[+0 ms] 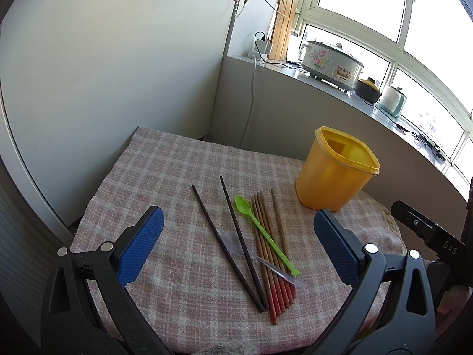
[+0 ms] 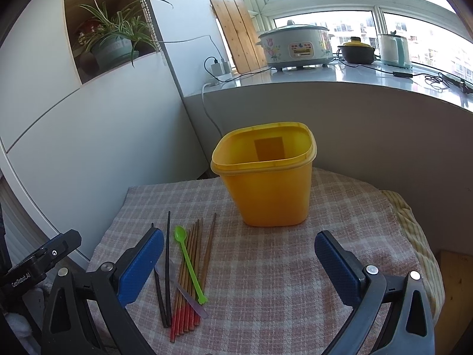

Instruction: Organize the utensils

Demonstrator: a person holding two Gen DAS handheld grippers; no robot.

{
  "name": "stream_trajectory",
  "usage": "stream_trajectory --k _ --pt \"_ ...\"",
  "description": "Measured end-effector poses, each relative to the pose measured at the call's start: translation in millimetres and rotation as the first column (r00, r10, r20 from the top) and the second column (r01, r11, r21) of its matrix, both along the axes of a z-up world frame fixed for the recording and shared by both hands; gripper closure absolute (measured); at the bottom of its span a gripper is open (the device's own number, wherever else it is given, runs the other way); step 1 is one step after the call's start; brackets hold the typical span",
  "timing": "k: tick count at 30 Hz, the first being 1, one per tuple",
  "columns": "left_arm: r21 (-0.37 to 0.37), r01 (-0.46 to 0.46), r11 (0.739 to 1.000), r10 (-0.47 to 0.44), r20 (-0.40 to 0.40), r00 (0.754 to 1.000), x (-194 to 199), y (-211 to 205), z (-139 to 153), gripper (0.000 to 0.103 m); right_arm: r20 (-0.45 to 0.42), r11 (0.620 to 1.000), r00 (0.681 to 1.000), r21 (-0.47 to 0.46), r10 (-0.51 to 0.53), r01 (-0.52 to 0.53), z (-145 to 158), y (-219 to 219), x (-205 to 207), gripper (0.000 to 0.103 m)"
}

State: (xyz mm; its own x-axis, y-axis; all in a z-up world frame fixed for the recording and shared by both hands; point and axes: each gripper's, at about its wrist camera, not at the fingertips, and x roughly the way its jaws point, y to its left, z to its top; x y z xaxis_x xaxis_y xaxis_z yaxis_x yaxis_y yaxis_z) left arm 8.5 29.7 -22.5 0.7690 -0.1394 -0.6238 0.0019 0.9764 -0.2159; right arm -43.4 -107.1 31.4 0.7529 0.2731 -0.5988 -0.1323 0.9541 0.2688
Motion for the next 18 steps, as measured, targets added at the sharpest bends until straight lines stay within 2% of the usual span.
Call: stream_trajectory --k 6,8,10,11,15,18 --pt "-0.018 -0.03 0.999 0.029 -0.062 0.998 4.0 22.8 -25.8 0.002 -0.043 1.0 0.999 -0.02 0.02 -0.021 -15.9 2.5 16.7 0.0" --pt "-0.034 -0.024 0.999 0.021 -0.088 0.996 7.1 27.6 -35.3 0.006 -0.068 0.999 0.997 -0.035 0.03 -0.033 -22.3 4.7 23.3 0.0" --pt "-0.055 -0.018 0.998 0.011 -0.125 0.992 12.6 32.0 -46.7 0.019 -0.091 0.998 0.995 -0.048 0.042 -0.046 -28.5 8.5 30.0 0.001" --pt "-0.068 -0.017 0.998 0.007 -0.145 0.989 15.6 33.8 -52.5 0.022 -0.103 0.997 0.993 -0.051 0.05 -0.055 -32.2 10.4 33.5 0.002" --pt "-0.1 -0.019 0.995 -0.003 -0.214 0.977 28.4 36.9 -75.1 0.042 -0.154 0.992 0.983 -0.06 0.101 -0.111 -46.7 21.9 46.2 0.013" --pt "-0.126 -0.017 0.992 -0.016 -0.26 0.965 39.0 37.9 -90.9 0.051 -0.181 0.984 0.972 -0.073 0.148 -0.163 -55.8 34.3 52.9 0.02"
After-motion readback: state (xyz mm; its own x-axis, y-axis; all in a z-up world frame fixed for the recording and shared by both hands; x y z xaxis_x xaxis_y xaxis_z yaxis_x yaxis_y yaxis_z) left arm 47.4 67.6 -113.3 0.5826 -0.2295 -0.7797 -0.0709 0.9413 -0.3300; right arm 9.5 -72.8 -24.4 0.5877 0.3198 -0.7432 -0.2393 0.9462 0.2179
